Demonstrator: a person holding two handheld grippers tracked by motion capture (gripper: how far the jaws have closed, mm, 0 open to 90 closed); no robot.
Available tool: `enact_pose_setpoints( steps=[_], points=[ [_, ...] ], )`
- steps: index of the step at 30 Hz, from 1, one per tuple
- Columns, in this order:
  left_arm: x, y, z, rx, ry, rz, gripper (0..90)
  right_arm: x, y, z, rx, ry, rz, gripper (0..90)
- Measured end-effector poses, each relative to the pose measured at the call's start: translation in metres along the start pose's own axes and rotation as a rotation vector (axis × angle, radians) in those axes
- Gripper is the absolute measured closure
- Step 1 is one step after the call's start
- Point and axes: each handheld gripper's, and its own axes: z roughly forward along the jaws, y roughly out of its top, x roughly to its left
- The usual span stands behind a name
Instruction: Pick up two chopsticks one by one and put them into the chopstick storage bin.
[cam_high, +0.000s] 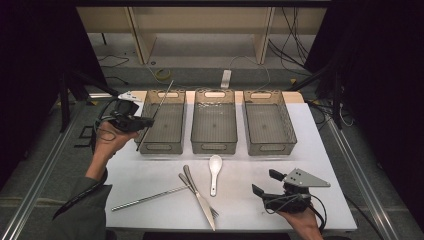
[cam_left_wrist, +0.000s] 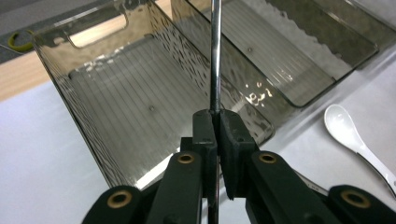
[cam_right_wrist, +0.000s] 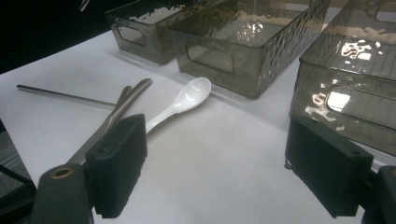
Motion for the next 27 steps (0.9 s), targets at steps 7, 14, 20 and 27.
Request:
enact_pose_setpoints(
  steps=[7, 14, 20, 27],
  points=[
    [0.009, 0.018, 0.007, -0.014, 0.04, -0.009, 85.0, 0.002, 0.0, 0.0, -0.002, 0.005, -0.006, 21.5],
    [0.017, 0.026, 0.02, -0.01, 0.063, -0.019, 85.0, 0.001, 0.0, -0.001, -0.013, 0.01, 0.0, 21.5],
    [0.023, 0.029, 0.031, -0.029, 0.082, -0.035, 84.9, 0.002, 0.0, -0.001, -0.013, 0.014, -0.003, 21.5],
    [0.03, 0.018, 0.047, -0.022, 0.082, -0.069, 84.7, 0.001, 0.0, -0.001, -0.014, 0.015, -0.002, 21.5]
  ],
)
